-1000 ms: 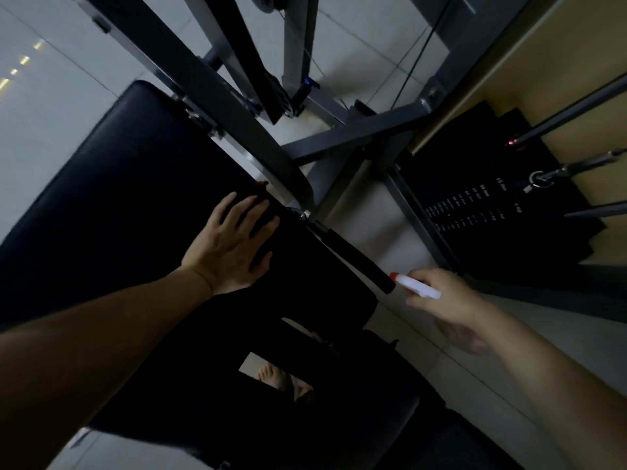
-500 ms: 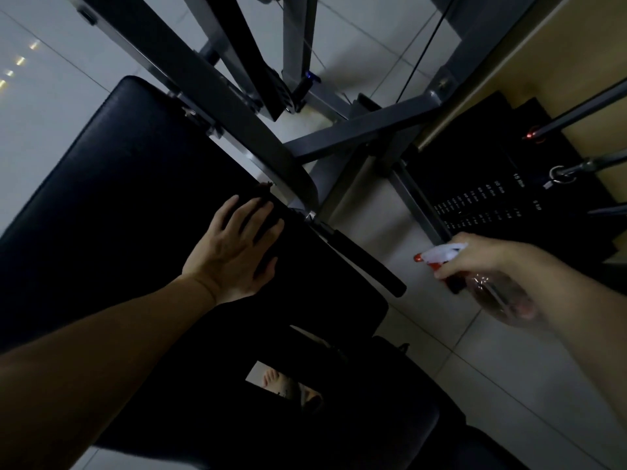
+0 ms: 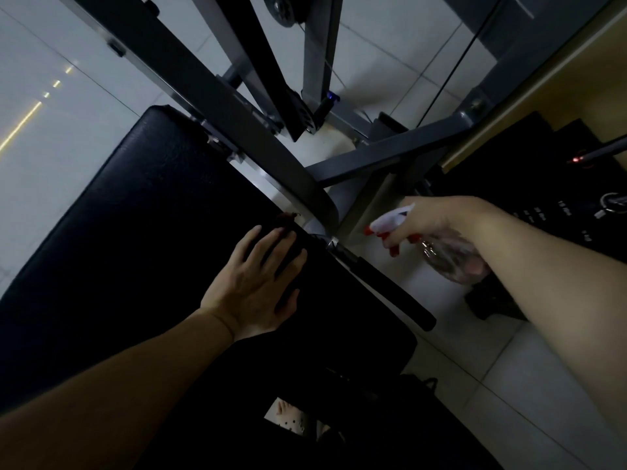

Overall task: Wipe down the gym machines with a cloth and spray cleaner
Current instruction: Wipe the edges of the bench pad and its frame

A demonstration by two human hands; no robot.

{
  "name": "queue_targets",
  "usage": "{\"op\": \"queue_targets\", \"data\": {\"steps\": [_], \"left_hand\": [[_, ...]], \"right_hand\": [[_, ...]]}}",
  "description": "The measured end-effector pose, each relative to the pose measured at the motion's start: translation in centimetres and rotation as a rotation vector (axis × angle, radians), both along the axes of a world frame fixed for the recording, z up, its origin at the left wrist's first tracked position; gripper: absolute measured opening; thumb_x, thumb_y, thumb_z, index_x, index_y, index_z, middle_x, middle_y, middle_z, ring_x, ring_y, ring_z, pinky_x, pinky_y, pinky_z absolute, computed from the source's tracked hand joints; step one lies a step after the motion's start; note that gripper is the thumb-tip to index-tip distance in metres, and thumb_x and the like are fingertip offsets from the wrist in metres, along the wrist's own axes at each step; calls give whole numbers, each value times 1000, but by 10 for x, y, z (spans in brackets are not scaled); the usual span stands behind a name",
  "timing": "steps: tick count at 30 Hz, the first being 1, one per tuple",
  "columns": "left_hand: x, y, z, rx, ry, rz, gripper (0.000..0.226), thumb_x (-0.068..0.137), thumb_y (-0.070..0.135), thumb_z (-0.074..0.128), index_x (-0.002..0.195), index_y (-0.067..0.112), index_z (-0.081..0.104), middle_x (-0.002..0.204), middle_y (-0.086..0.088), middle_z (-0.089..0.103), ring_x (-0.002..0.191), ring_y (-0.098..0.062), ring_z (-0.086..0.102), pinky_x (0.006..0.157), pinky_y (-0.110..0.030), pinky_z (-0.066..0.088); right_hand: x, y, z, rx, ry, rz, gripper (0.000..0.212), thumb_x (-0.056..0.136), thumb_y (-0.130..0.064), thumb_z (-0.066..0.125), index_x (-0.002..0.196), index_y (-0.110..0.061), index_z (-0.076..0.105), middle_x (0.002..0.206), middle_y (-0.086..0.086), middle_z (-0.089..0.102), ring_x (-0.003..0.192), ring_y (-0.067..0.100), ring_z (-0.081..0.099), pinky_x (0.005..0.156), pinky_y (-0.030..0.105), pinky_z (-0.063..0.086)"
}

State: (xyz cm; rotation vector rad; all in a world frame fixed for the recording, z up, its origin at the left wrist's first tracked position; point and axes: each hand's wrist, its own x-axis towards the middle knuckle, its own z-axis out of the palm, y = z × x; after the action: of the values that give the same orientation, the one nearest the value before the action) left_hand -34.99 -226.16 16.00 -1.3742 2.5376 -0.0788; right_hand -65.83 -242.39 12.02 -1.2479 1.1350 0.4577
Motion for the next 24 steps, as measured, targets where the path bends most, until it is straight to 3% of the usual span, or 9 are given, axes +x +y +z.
{"op": "queue_targets", "data": {"steps": [3,6,10,13,15,18,20,22,24], "left_hand": [[1,0,0,9,8,-4,65,94,52,46,146,13,53,150,-21,48,140,-41,36,120,-59,25],[1,0,0,9,12,-6,65,94,51,50,146,13,53,150,-21,49,141,-40,35,121,-59,26],[2,0,1,25,5,-6,65,95,52,47,147,13,53,150,-21,48,142,-40,35,122,-58,23],[1,0,3,48,-13,0,66,96,52,41,147,13,52,151,-21,47,142,-41,36,123,-58,21],[0,0,5,57,-15,6,66,96,53,40,148,13,51,152,-21,46,143,-41,36,123,-57,21],[-1,0,7,59,-24,6,66,96,53,39,148,13,52,153,-20,46,144,-40,35,124,-56,19],[-2,1,8,64,-26,10,66,96,53,39,148,14,52,153,-20,46,144,-39,34,124,-55,19],[-2,1,10,62,-30,15,66,96,54,38,148,14,52,153,-19,45,144,-39,34,124,-55,19],[-2,1,11,68,-16,19,67,96,54,37,147,14,53,153,-19,46,144,-40,35,124,-55,19]], "right_hand": [[21,-3,4,-28,-38,-35,40,86,-14,77,119,-37,70,107,-14,75,109,-2,65,82,14,52],[26,4,12,-91,-62,-18,43,82,-18,80,113,-44,70,113,-17,74,108,2,67,94,26,55],[4,47,17,-267,24,-66,43,79,-28,77,121,-38,71,112,-8,74,105,12,69,98,37,54],[-16,100,21,-345,52,-114,28,85,-28,65,96,-53,65,90,-6,71,85,17,69,78,39,56],[-24,136,23,-467,52,-25,30,94,-29,57,92,-59,57,82,-4,63,74,19,63,65,40,51],[-24,179,29,-718,62,97,20,99,-27,51,112,-42,49,83,-3,49,76,30,59,63,42,52],[-21,194,28,-774,131,43,13,101,-25,53,111,-32,51,82,1,49,78,34,60,60,45,51],[-18,207,26,-884,183,20,24,99,-23,54,123,-28,55,88,8,56,78,35,60,56,44,51],[-14,217,28,-1014,218,57,47,93,-20,58,139,-20,48,95,11,58,82,35,60,55,42,53]]}}
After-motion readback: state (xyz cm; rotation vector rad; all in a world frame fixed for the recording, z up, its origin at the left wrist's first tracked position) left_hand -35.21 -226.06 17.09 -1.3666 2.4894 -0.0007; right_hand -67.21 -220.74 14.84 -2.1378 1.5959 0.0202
